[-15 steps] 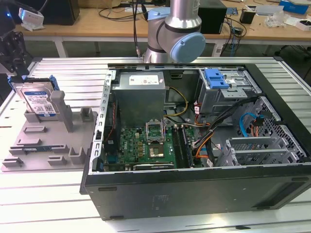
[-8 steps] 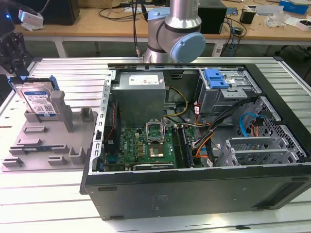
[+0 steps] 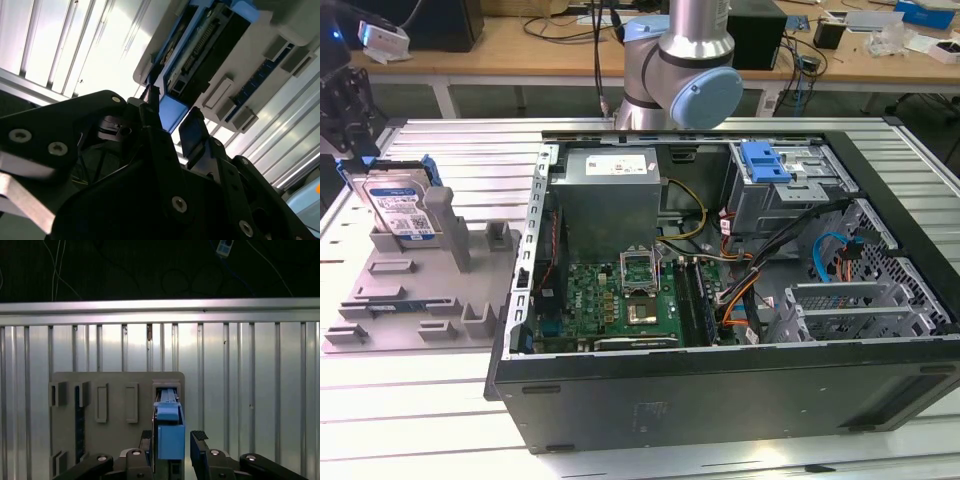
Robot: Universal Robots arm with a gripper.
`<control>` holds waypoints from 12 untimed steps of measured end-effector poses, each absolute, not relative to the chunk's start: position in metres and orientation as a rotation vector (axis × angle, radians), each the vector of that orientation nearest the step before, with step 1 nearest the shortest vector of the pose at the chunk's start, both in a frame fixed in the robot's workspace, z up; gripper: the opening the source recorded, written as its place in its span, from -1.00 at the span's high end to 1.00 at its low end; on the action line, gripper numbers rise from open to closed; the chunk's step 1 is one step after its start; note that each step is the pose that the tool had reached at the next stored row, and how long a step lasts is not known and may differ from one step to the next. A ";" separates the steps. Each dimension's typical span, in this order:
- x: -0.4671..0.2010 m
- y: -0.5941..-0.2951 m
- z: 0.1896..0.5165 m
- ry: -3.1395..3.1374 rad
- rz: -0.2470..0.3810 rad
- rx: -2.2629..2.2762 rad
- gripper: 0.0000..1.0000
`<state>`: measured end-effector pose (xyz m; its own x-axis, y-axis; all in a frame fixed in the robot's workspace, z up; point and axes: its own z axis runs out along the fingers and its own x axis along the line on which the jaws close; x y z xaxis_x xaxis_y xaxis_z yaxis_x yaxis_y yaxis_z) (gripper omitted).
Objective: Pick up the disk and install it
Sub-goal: 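Pick up the disk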
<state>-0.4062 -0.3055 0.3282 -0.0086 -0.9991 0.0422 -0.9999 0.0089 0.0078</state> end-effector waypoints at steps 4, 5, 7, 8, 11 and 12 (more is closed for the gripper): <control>-0.406 -0.306 0.327 -2.206 0.037 2.186 0.13; -0.406 -0.306 0.326 -2.206 0.037 2.186 0.13; -0.406 -0.306 0.326 -2.206 0.037 2.186 0.13; -0.406 -0.306 0.325 -2.206 0.037 2.186 0.13; -0.406 -0.306 0.322 -2.206 0.037 2.186 0.13; -0.406 -0.306 0.321 -2.206 0.037 2.186 0.13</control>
